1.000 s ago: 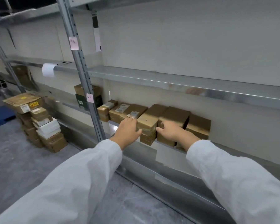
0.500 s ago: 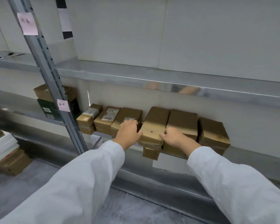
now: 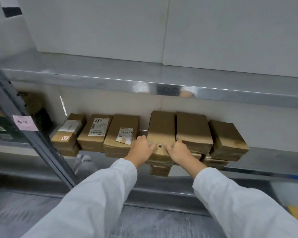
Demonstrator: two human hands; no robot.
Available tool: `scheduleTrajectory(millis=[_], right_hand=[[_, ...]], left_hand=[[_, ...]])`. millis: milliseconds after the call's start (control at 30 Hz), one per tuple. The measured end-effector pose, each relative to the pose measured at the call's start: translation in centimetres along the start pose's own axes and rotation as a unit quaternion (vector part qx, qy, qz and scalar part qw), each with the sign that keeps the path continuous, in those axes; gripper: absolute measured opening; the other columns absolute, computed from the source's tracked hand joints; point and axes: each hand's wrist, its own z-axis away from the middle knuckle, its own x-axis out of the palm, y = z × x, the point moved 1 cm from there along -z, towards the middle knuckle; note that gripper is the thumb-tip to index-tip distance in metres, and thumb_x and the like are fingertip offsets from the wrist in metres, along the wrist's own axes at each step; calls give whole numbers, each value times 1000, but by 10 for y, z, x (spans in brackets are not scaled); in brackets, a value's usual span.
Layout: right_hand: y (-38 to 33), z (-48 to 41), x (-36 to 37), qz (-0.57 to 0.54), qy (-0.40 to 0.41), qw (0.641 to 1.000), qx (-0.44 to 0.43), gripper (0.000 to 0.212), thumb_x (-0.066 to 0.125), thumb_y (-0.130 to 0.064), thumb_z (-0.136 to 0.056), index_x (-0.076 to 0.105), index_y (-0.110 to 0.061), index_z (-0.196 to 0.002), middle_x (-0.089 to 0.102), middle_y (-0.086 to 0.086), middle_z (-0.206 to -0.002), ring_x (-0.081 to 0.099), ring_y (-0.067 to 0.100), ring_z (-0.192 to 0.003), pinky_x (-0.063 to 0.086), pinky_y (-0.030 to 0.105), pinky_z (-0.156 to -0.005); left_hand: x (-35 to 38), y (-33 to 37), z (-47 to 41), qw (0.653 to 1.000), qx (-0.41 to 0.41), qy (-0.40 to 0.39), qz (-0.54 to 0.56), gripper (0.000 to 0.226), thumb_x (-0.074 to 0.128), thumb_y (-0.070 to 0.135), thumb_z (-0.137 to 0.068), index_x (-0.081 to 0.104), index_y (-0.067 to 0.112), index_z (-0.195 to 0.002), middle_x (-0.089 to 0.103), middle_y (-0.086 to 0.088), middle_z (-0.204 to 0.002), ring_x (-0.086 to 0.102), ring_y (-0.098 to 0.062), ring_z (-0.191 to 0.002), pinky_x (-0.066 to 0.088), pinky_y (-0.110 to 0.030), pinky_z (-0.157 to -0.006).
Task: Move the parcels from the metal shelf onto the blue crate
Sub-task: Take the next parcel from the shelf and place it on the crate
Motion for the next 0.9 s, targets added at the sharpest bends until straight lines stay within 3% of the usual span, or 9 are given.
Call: scheduleTrajectory(millis=[133,267,400,500,600,700,833,900], right_hand=[[2,-11,10,-37,-9,999,18,74,44,-58,-95,50,9,-125,63,22,-118,61,35,-107,43,32,-77],[2,-12,16,-35,-18,999,8,66,40,-58,-96,61,3,-111,65,19,-110,62,32,-101,39,31,-72],[-5,-5,11,-62,6,998,4,66,47,-56,-94,51,0,-129,61,16,-121,59,31,-109,44,34,-79],[-13,6,5,-99,-7,995,-16,68,53,-53,-92,42,-3,-136,57,14,-129,56,30,-115,48,40,-91],[-16,24,1,-138,-44,989,-15,76,59,-53,-88,31,-4,-141,50,14,-135,52,30,-120,47,44,-97],[-11,43,-3,-219,-87,972,-1,80,68,-47,-84,24,-11,-140,48,12,-135,53,27,-114,50,45,-95],[6,74,-16,-294,-149,944,-7,96,79,-38,-78,16,-25,-150,44,11,-142,52,29,-120,51,49,-97],[20,96,-26,-308,-179,934,-11,95,80,-37,-76,22,-22,-150,50,9,-138,58,26,-115,57,42,-86]], left_hand=[[13,-8,-6,992,-25,28,118,61,55,48,-93,44,4,-135,51,-13,-131,51,-24,-112,39,-32,-87],[22,-15,-1,980,-44,57,186,72,59,51,-91,38,8,-145,49,-12,-137,45,-28,-126,38,-34,-97],[14,-11,5,959,-58,100,259,60,68,43,-87,49,11,-134,57,2,-114,56,-20,-111,40,-28,-87],[5,-7,23,949,-66,127,282,55,70,38,-87,50,12,-131,58,-1,-117,55,-15,-103,42,-28,-85],[-4,-6,47,942,-80,137,297,55,71,36,-87,50,12,-131,61,-5,-122,58,-19,-108,48,-35,-92],[-13,-1,77,940,-73,156,296,48,73,35,-85,52,17,-124,62,-5,-122,59,-18,-104,48,-27,-81],[-16,7,129,934,-74,161,310,58,75,35,-83,50,18,-133,59,-2,-125,59,-12,-102,49,-22,-76],[-13,15,161,929,-76,163,323,54,74,38,-83,52,21,-129,61,1,-119,57,-2,-92,43,-17,-67]])
